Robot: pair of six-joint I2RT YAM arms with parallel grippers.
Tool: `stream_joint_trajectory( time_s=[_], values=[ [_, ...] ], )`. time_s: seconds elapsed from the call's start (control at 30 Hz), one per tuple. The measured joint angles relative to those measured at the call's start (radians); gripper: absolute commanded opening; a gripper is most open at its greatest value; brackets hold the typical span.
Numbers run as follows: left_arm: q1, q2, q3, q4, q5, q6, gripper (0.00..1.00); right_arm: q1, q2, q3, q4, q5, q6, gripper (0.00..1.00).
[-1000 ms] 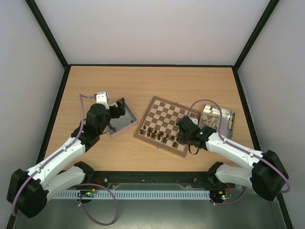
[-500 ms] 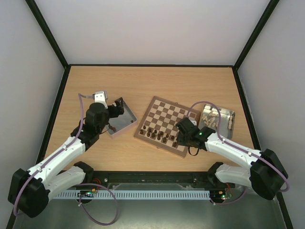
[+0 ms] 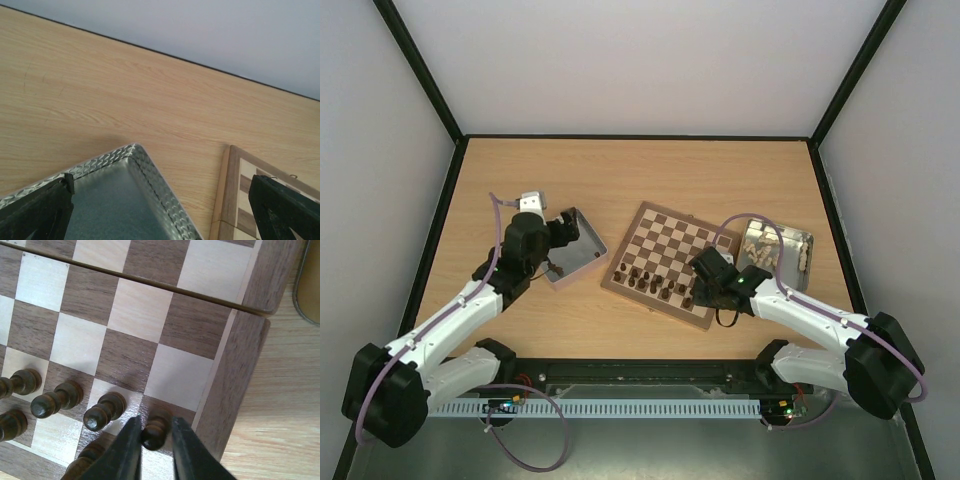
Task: Set up the chess pieces on the board
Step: Place the chess piece on the chessboard, then adjust the storage box at the center of the board.
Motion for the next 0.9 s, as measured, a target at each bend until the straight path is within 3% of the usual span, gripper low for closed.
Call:
stream_joint_trajectory(
  time_s=[0.23, 0.47, 0.73, 0.9],
  values=[
    [0.016, 0.030, 0.016, -0.039, 0.005, 0.024, 0.95, 0.000, -0.012, 0.002, -0.010, -0.001, 0.003, 0.31],
    [0.073, 0.107, 0.097, -0.075, 0.042, 0.193, 0.93, 0.000, -0.074, 0.064, -0.065, 0.038, 0.008, 0.38],
    [0.289, 0.377, 0.313, -0.172, 0.236, 0.340, 0.87, 0.000, -0.128, 0.143, -0.073, 0.108, -0.003, 0.44],
    [0.322, 0.550, 0.416, -0.248, 0.341, 0.394, 0.87, 0.000, -0.116, 0.177, -0.045, 0.121, -0.027, 0.45]
  ],
)
